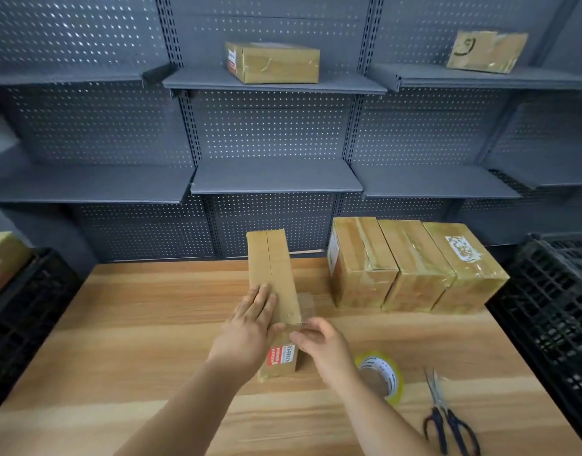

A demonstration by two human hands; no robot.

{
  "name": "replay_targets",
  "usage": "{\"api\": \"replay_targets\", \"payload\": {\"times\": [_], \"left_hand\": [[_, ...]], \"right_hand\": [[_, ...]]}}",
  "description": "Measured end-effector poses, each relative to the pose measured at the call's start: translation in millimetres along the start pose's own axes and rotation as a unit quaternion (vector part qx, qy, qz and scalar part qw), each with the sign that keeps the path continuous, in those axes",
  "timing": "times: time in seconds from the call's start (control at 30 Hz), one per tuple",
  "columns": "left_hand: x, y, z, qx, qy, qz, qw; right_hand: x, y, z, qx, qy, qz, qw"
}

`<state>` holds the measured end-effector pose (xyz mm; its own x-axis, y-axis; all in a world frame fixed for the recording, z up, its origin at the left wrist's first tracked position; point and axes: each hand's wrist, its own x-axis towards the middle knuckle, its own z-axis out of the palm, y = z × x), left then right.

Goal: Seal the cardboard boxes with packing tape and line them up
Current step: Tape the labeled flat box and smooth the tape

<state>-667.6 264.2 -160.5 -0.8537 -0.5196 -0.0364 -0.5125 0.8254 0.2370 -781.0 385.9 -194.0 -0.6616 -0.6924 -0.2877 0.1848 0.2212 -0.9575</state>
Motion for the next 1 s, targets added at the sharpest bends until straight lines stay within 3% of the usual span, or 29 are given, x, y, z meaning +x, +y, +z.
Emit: {"api": "replay_targets", "payload": {"times": [0.13, 0.37, 0.5, 0.6, 0.67, 0.77, 0.9, 0.97, 1.0], "left_hand": [[2.4, 2.5, 2.2, -0.002, 0.009, -0.005, 1.000], [2.9, -10.5, 11.8, 0.018, 0.013, 0.005, 1.000], [7.4, -5.0, 11.7, 0.033, 0.026, -0.002, 0.999], [7.8, -0.3, 10.9, 0.043, 0.055, -0.011, 0.998], [7.7, 3.5, 7.4, 0.034, 0.066, -0.024, 0.997], [8.5, 7.5, 4.7, 0.024, 0.078, -0.030, 0.996], [7.6, 3.2, 10.5, 0.008, 0.077, -0.027, 0.997], [8.0, -0.2, 14.0, -0.007, 0.078, -0.030, 0.996], [7.9, 0.0, 14.3, -0.005, 0.081, -0.028, 0.996]], "right_hand": [[4.0, 2.9, -1.6, -0.089, 0.029, -0.053, 0.994], [23.4, 17.5, -6.9, -0.251, 0.022, -0.190, 0.949], [35.7, 37.2, -20.0, -0.358, -0.060, -0.124, 0.924], [26.5, 51.5, -32.7, -0.283, 0.012, -0.069, 0.957], [15.7, 46.5, -35.1, -0.243, 0.108, -0.128, 0.955], [-3.7, 17.0, -25.3, -0.226, 0.182, -0.290, 0.912], [-5.6, -13.6, -4.3, -0.305, 0.142, -0.402, 0.852], [0.5, -19.6, 4.5, -0.375, 0.113, -0.383, 0.837], [3.4, -20.3, 7.5, -0.390, 0.083, -0.344, 0.850]]}}
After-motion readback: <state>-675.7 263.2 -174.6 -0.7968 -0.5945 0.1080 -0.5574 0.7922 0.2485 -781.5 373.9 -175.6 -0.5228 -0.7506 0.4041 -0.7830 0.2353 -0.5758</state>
